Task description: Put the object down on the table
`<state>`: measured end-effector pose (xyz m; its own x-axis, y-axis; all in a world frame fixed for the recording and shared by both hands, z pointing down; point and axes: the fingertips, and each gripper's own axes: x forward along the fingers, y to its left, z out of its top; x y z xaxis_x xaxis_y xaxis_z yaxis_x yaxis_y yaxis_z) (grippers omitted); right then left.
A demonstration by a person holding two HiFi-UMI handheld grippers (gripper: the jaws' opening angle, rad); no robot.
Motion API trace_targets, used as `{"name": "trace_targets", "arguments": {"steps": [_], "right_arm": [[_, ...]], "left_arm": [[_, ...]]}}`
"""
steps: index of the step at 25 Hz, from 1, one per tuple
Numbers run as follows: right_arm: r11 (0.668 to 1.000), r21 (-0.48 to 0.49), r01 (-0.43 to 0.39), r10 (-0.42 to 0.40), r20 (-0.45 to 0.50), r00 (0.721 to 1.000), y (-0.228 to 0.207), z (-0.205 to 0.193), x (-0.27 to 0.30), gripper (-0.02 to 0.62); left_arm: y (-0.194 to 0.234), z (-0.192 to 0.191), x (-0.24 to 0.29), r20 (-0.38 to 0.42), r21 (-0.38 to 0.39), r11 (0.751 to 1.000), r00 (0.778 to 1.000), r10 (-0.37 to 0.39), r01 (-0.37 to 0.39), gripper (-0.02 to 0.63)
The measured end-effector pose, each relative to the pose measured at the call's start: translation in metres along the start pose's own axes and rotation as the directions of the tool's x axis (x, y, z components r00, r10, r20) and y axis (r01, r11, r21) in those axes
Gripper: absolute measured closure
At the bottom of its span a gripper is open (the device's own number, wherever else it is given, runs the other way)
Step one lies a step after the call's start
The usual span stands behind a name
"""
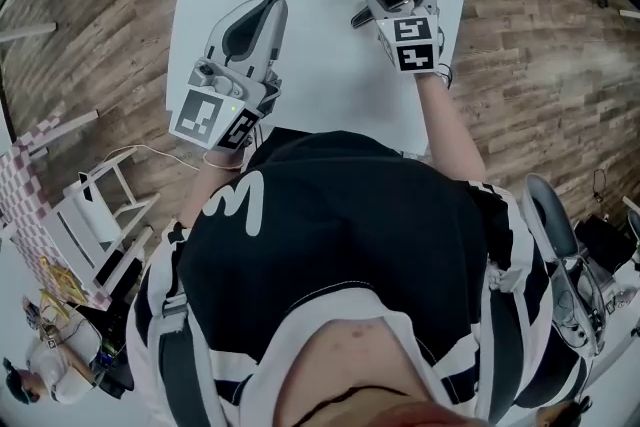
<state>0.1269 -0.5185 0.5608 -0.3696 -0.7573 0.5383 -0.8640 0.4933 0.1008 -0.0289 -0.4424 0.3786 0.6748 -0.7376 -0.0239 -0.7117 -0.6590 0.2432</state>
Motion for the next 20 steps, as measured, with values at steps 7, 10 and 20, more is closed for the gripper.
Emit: {"name": "trace_targets", "arguments": {"steps": [7, 10, 20], "right_arm": [[0.992, 0.128, 0.006, -0.026, 0.159, 0.987, -0.012, 0.035, -0.035, 0.293], [0.989, 0.148, 0.01, -0.046, 0.239, 0.97, -0.014, 0.057, -0.066, 0.293], [0.991, 0.13, -0.029, -0.036, 0.468, 0.883, 0.004, 0.109, -0.173, 0.329]], "left_arm": [[-0.021, 0.002, 0.008, 0.008, 0.022, 0.999, 0.999, -0.043, 0.043, 0.601], [-0.035, 0.003, 0.01, 0.016, 0.037, 0.998, 0.998, -0.06, 0.059, 0.601], [-0.1, 0.004, 0.023, 0.041, 0.067, 0.986, 0.987, -0.157, 0.154, 0.601]]}}
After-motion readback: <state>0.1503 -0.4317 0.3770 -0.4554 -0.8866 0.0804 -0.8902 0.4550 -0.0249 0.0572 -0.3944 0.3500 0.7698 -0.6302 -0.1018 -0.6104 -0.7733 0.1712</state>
